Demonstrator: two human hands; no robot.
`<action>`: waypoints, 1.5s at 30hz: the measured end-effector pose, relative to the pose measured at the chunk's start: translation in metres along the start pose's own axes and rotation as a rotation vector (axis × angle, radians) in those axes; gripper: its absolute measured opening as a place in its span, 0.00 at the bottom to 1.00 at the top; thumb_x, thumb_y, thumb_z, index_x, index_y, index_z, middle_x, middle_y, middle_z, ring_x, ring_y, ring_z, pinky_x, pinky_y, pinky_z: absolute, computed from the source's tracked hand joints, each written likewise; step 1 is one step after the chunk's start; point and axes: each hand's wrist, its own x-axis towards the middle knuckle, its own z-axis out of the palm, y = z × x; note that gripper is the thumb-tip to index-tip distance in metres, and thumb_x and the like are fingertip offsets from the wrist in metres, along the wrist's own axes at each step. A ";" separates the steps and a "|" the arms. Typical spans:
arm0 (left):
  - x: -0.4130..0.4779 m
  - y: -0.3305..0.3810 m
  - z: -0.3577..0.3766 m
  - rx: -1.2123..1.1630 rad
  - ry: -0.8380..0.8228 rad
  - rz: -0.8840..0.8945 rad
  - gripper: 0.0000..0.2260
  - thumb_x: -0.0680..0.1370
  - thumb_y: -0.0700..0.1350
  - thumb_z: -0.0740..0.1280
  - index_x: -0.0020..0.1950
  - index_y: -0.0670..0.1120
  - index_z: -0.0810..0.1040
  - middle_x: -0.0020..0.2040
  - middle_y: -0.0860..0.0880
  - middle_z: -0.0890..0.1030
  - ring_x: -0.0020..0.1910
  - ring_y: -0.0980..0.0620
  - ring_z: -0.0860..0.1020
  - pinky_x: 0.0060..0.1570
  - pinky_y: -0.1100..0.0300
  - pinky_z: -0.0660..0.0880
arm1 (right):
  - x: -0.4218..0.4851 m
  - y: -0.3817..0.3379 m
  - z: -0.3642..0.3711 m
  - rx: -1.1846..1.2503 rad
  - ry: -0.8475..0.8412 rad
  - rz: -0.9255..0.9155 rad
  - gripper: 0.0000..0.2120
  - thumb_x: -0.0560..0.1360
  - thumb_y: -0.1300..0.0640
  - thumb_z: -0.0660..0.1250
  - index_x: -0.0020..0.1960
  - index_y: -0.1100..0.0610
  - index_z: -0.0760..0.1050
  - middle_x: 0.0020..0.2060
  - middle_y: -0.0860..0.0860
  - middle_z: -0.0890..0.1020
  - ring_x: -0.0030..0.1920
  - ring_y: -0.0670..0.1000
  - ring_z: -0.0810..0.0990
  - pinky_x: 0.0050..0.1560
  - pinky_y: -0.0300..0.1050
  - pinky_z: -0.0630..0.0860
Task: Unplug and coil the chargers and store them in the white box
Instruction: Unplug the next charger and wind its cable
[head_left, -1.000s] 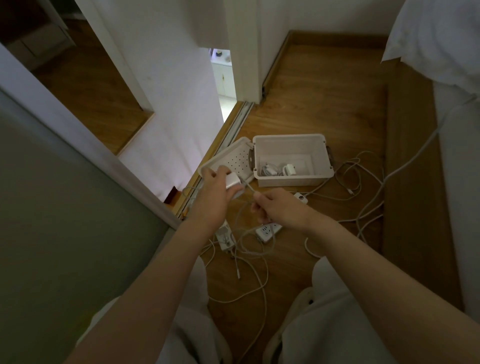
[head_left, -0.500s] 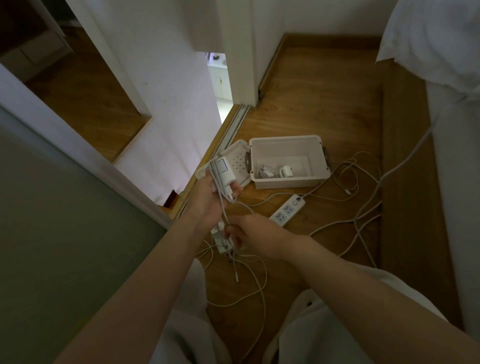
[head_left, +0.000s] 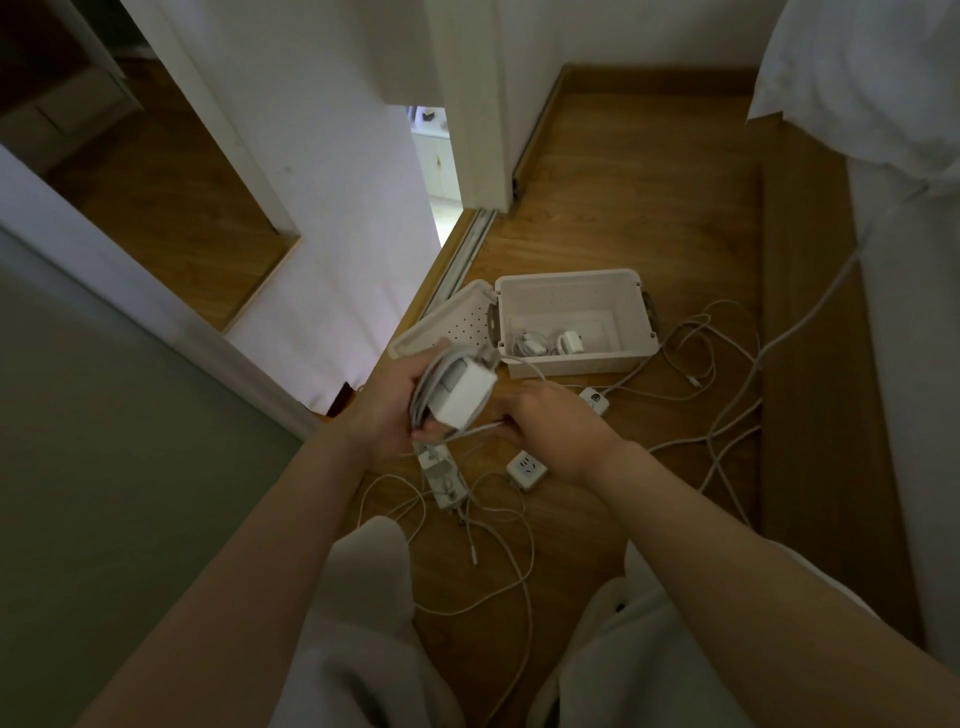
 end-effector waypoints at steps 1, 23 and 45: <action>-0.001 0.000 -0.001 0.124 -0.016 -0.018 0.16 0.71 0.55 0.60 0.40 0.45 0.80 0.29 0.45 0.73 0.23 0.51 0.68 0.21 0.67 0.60 | 0.000 0.000 0.000 -0.014 0.012 0.004 0.09 0.79 0.52 0.60 0.49 0.54 0.76 0.47 0.51 0.80 0.49 0.52 0.77 0.52 0.47 0.73; -0.001 0.003 -0.017 0.693 -0.011 0.033 0.18 0.77 0.58 0.58 0.50 0.44 0.73 0.43 0.41 0.74 0.38 0.45 0.71 0.31 0.61 0.67 | 0.006 -0.009 -0.005 -0.208 0.116 -0.026 0.12 0.79 0.55 0.58 0.61 0.52 0.73 0.55 0.50 0.77 0.57 0.52 0.72 0.57 0.45 0.65; 0.015 -0.029 -0.020 1.478 0.291 0.538 0.19 0.79 0.56 0.58 0.62 0.45 0.73 0.60 0.47 0.73 0.49 0.48 0.78 0.44 0.54 0.79 | 0.004 -0.020 -0.006 -0.172 0.212 0.178 0.14 0.81 0.56 0.54 0.62 0.57 0.73 0.62 0.55 0.73 0.64 0.56 0.66 0.66 0.48 0.61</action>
